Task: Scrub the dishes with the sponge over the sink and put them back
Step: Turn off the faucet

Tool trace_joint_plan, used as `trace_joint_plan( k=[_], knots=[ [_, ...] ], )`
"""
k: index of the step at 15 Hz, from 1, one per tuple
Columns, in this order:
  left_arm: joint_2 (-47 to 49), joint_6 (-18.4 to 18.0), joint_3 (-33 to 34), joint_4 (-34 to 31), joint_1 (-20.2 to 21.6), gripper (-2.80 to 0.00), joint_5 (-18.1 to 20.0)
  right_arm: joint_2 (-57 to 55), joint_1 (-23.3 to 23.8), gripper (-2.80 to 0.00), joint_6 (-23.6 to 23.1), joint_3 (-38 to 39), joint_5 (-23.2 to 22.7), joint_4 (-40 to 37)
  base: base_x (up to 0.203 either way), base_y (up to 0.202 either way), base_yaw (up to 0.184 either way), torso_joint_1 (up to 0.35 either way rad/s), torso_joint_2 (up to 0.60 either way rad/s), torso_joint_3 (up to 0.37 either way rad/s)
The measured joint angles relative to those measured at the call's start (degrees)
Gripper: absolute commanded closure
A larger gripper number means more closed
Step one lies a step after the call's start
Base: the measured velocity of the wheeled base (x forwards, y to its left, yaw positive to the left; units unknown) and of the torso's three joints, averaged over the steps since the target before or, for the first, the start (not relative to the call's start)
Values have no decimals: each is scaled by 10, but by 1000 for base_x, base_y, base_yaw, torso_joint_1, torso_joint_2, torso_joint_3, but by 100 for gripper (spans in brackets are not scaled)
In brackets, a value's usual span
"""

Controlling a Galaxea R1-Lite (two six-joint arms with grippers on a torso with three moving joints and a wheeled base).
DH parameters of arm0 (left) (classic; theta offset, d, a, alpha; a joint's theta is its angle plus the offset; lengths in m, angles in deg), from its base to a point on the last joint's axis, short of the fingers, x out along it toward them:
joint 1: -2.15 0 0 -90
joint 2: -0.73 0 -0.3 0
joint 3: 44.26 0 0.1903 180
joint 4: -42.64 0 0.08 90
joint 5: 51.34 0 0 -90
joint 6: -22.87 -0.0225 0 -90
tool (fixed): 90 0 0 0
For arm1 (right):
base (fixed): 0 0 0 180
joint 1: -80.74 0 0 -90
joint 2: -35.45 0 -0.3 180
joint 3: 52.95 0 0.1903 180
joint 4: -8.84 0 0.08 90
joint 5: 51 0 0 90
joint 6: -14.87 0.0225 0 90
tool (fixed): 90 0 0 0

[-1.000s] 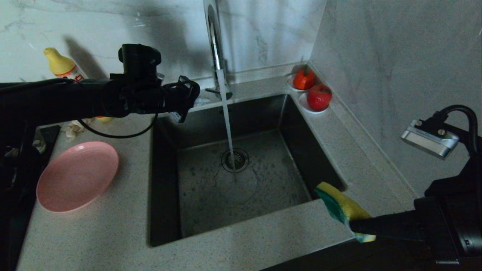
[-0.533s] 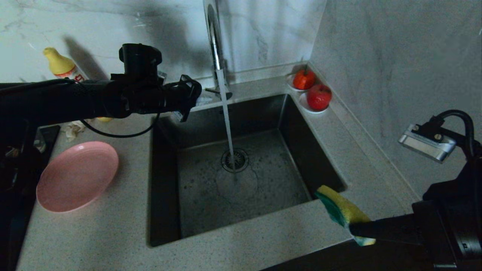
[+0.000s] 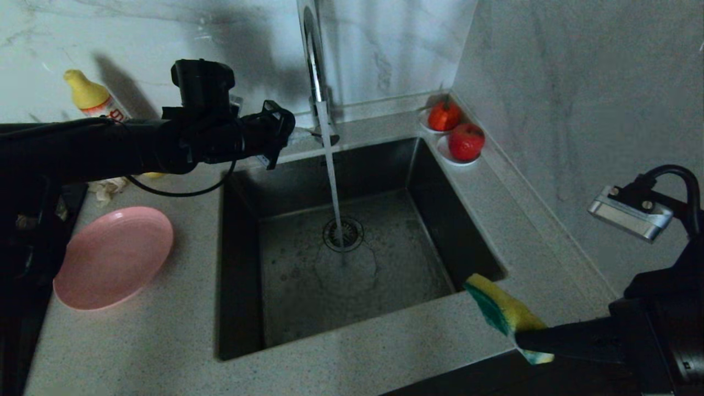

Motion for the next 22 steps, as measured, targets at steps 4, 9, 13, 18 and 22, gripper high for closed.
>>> trace_joint_plan(
  k=[4,9,13,18,22],
  knots=[
    [5,-1,0,1,0,0,-2,3,0,0,1,-1,2,0,0,0,0,0,0,0],
    [16,-1,-1,36,1,0,-28,3,0,0,2,5,1,0,0,0,0,0,0,0],
    [26,-1,-1,67,1,0,-30,1,0,0,1,8,0,1,0,0,0,0,0,0],
    [35,-1,-1,99,2,0,-42,-2,0,0,1,11,-1,10,0,0,0,0,0,0],
    [35,-1,-1,121,9,0,-42,-3,0,0,1,29,-2,47,0,0,0,0,0,0]
  ],
)
